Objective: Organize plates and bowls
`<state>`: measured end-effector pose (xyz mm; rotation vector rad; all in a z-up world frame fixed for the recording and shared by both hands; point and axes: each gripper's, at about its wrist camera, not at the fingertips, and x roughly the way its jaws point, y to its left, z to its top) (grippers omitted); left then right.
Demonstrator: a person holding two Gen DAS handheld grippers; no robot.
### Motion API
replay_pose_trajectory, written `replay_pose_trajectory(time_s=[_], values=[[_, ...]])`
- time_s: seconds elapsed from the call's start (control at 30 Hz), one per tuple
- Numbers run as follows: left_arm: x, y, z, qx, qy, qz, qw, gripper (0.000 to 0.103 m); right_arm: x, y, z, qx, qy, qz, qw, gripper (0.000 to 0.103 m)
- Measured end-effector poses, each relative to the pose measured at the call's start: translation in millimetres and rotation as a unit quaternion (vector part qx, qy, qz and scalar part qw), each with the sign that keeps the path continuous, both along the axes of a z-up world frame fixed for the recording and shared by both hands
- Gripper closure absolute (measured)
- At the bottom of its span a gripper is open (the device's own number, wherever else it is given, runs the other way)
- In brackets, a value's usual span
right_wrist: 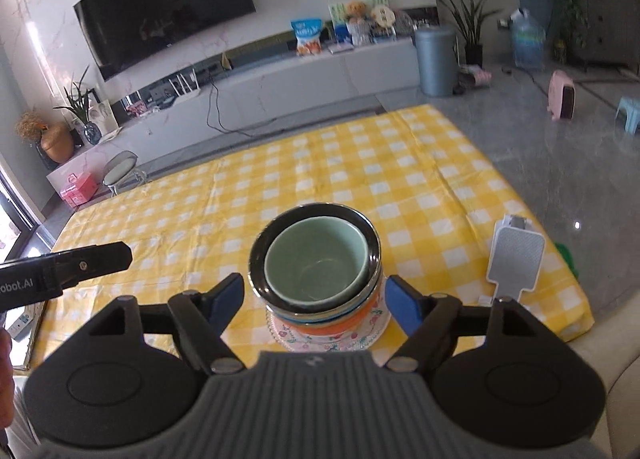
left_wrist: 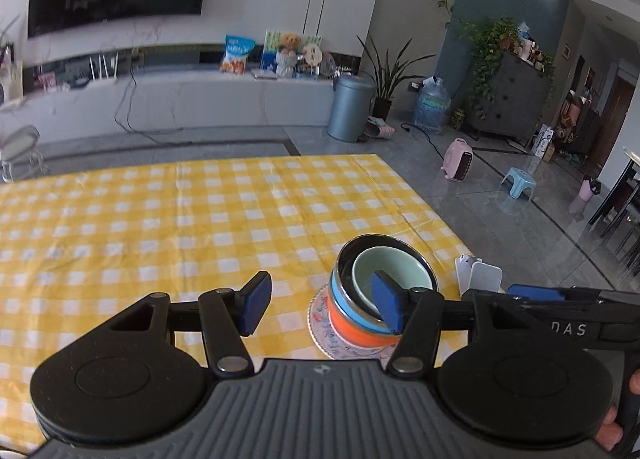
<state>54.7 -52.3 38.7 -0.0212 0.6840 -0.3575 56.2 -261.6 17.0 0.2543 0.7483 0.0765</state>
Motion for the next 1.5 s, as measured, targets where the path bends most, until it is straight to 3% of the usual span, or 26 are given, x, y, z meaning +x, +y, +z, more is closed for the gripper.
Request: replay_pose_trajectory(time_s=[0.3,0.47,0.57,0.67,1.1,1.5], values=[[-50,-2,-5,0.040,-0.092,0.024,0.9947,0.035,-52,16,10,-0.022,-0.084,0.005,0.996,0.021],[-68,-7,-12,0.059,-0.115,0.042,0.9907,0.029,-75,24,8,-0.045,-0.112,0.006,0.993,0.018],[-69,-7,-20,0.050,-0.099,0.048,0.9927,0.020,-79,23,0,-0.041,-0.107,0.009,0.993,0.018],[-66,-6,-31,0.038,-0.081,0.051,0.9947,0.020,-78,24,-13,-0.044,-0.093,0.009,0.995,0.018],[-53,-19,-83,0.091,-0.001,0.051,0.9946,0.018,-68,40,-57,-0.102,-0.049,0.029,0.993,0.018],[-48,-11,-91,0.086,0.020,0.055,0.9946,0.018,-57,50,-72,-0.102,-0.016,0.035,0.994,0.018]])
